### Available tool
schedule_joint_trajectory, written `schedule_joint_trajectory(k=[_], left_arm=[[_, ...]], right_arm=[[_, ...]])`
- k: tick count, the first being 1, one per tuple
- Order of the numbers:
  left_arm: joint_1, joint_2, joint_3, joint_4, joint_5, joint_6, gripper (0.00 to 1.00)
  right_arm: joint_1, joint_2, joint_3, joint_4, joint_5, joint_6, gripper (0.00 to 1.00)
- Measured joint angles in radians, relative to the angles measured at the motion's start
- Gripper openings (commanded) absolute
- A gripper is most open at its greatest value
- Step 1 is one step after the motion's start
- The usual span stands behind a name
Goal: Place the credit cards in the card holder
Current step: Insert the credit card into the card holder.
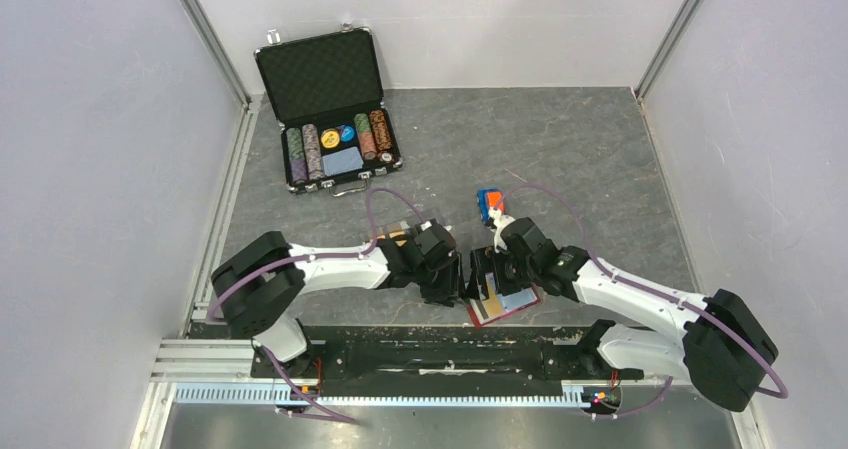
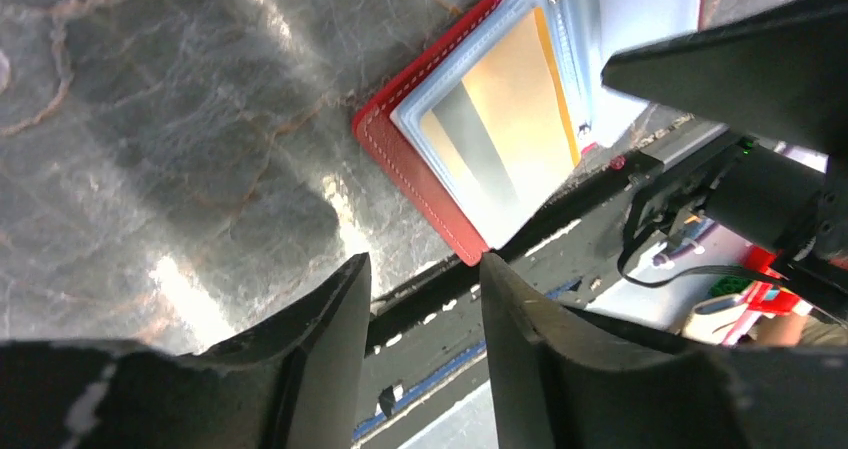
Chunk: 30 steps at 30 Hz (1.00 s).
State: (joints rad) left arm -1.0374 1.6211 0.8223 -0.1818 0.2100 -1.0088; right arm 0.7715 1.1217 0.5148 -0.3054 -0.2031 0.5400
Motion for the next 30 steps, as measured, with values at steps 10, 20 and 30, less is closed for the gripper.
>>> schedule_joint_trajectory(k=[10,20,30], left_arm=[[0.002,-0.047,-0.152,0.217,0.037,-0.116,0.64],[0.001,-0.008,-0.156,0.311,0.036,-0.200,0.65],[0.001,0.055,-0.108,0.341,0.045,-0.203,0.57]], right_arm=[[-0.216,-0.001,0.050,-0.109,0.023,-0.142,0.90],[-0.363,0.024,0.045,-0.167,0.097,-0.275,0.87],[-0.397,0.073,0.026,-0.150,0.107,-0.321,0.67]])
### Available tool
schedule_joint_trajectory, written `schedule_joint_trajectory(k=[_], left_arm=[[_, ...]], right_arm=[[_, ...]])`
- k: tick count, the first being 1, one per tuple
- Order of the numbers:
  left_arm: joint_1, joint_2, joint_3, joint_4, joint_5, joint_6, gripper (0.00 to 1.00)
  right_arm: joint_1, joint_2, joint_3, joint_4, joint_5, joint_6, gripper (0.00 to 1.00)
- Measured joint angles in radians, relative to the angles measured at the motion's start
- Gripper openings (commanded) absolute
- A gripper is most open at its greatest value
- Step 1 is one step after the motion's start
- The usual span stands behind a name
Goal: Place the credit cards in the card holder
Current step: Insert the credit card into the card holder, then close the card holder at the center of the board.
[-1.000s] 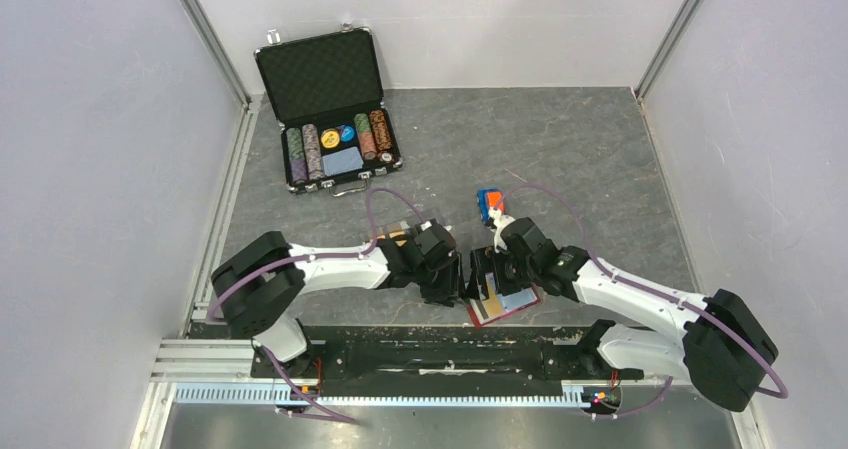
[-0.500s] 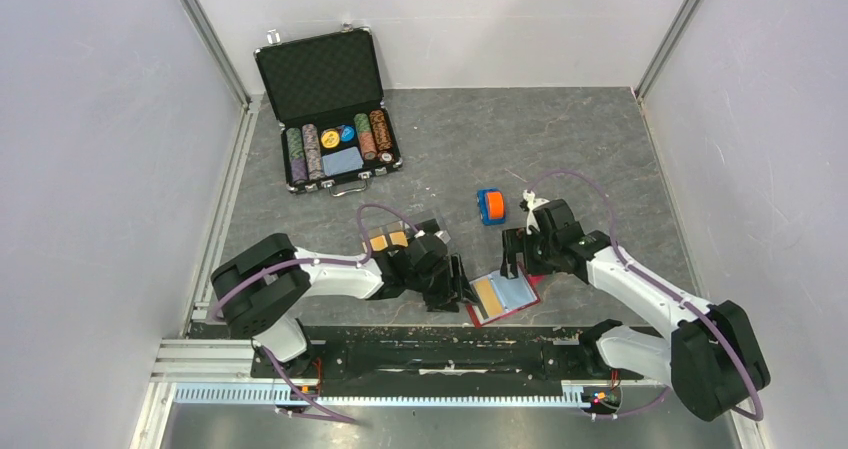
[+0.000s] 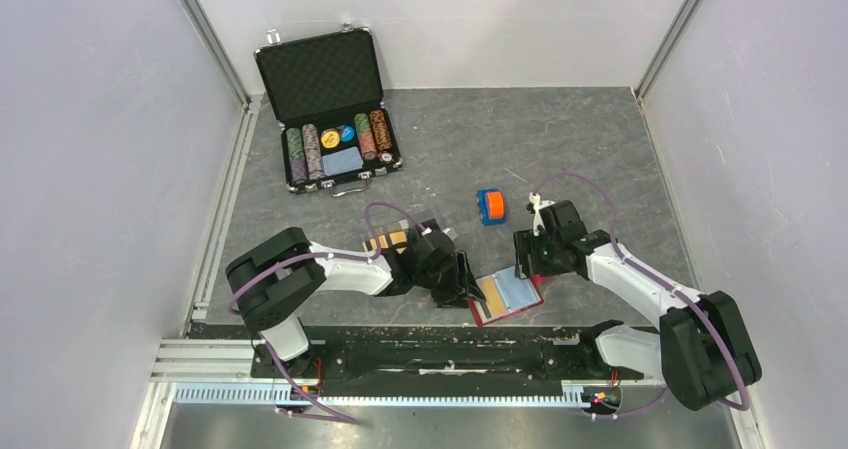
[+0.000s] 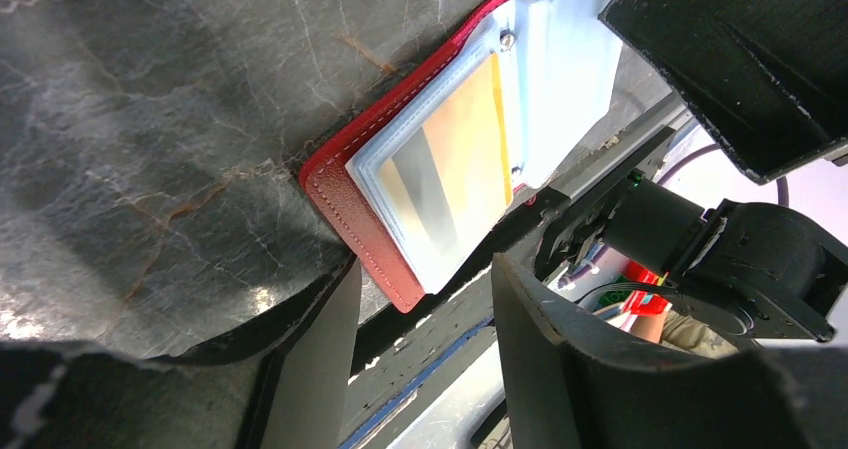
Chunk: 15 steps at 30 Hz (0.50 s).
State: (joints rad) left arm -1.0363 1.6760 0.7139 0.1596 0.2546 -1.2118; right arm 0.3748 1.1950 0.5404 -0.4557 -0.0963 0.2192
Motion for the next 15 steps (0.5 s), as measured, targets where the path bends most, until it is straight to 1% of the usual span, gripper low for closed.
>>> schedule_joint_trajectory(k=[2,4,8,15], left_arm=[[0.000,0.002,0.003,-0.001,0.001,0.001,0.57],[0.000,0.001,0.003,-0.001,0.000,0.002,0.57],[0.000,-0.028,0.000,-0.005,-0.016,0.003,0.57],[0.000,-0.125,0.002,0.008,-0.013,0.005,0.57]], right_arm=[[-0.005,-0.010,-0.014,0.017,-0.003,-0.002,0.63],[-0.012,-0.029,-0.037,0.045,-0.008,0.000,0.61],[-0.017,-0.063,-0.080,0.115,-0.049,0.015,0.61],[-0.019,-0.106,-0.163,0.273,-0.185,0.087,0.61]])
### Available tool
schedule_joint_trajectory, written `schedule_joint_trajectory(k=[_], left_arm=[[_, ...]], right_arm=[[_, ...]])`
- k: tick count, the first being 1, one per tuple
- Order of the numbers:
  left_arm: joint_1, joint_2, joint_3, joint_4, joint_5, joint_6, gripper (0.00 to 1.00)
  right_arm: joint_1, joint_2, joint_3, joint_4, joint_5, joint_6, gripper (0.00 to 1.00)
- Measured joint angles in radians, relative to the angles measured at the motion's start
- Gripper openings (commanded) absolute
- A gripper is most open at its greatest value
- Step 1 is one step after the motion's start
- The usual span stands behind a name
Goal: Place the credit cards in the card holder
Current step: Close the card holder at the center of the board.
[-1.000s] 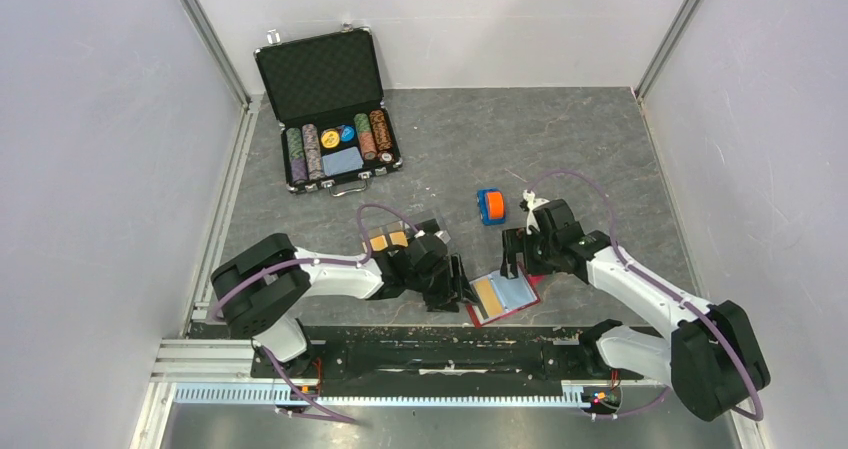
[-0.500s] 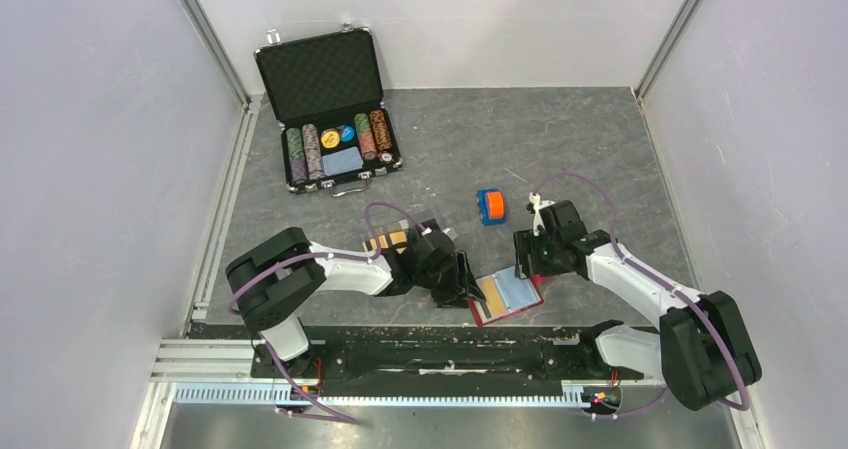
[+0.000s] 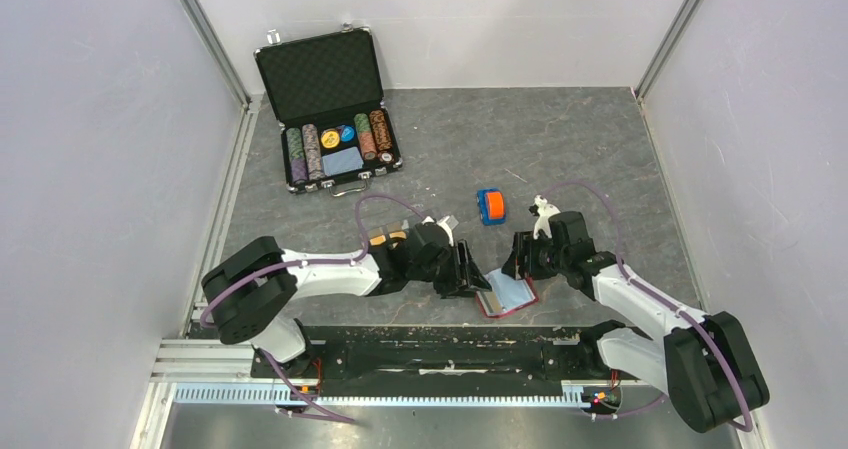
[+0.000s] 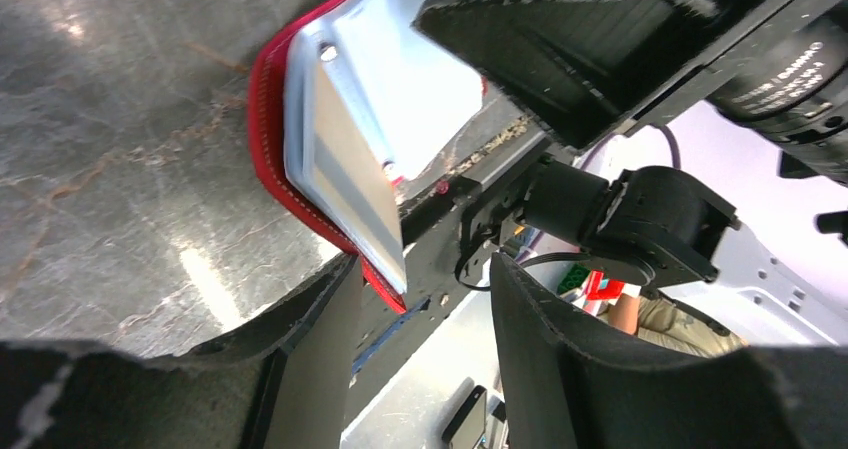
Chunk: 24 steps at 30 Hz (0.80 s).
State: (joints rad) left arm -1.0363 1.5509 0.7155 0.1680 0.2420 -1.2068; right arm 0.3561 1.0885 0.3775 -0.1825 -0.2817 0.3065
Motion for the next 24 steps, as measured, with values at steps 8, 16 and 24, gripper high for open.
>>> schedule_joint_trajectory(k=[8,16,24], left_arm=[[0.000,0.040,0.033,0.091,0.053,0.005,0.57],[0.000,0.093,0.035,0.109,0.056,0.005,0.56],[0.003,0.093,0.043,0.076,0.068,0.007,0.54]], right_arm=[[0.001,-0.016,-0.075,0.122,-0.155,0.097,0.59],[0.051,-0.095,-0.211,0.262,-0.277,0.274,0.55],[0.106,-0.174,-0.255,0.273,-0.253,0.392,0.63]])
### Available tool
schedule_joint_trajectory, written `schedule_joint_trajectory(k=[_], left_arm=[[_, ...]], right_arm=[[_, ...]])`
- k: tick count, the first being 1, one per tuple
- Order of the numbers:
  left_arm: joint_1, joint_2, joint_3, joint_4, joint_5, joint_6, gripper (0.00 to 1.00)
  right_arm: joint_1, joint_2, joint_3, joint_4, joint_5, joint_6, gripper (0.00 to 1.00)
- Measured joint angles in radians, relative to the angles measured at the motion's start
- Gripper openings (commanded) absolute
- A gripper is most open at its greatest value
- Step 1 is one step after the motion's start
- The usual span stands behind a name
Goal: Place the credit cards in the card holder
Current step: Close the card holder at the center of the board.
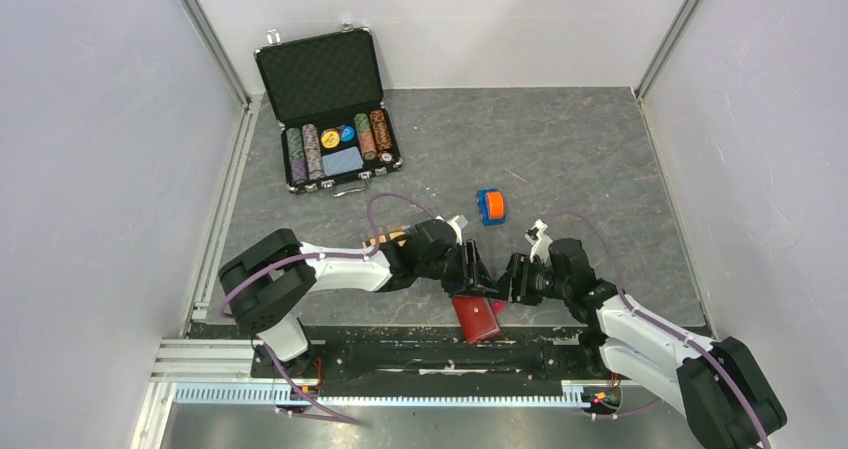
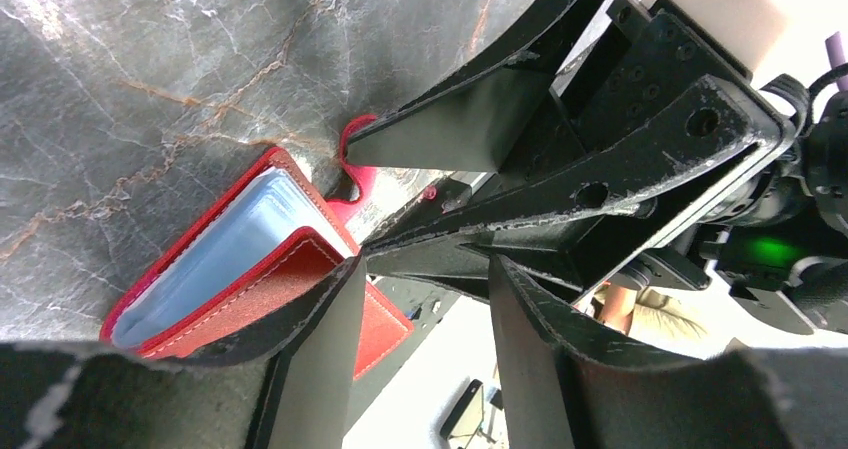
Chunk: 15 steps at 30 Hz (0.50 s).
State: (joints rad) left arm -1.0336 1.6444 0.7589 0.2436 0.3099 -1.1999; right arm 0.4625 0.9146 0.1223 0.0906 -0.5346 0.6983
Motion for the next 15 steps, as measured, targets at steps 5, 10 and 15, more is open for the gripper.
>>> schedule_joint_trajectory(k=[5,10,15], left_arm=[[0.000,-0.011,0.015,-0.064,-0.008,0.029,0.33],[0.002,-0.012,0.017,-0.094,-0.021,0.042,0.29],[-0.002,0.008,0.017,-0.109,-0.019,0.048,0.29]], right_arm=[[0.008,0.023,0.117,-0.178,0.058,-0.047,0.67],[0.012,0.060,0.252,-0.366,0.120,-0.126,0.66],[0.011,0.052,0.339,-0.400,0.130,-0.159,0.65]])
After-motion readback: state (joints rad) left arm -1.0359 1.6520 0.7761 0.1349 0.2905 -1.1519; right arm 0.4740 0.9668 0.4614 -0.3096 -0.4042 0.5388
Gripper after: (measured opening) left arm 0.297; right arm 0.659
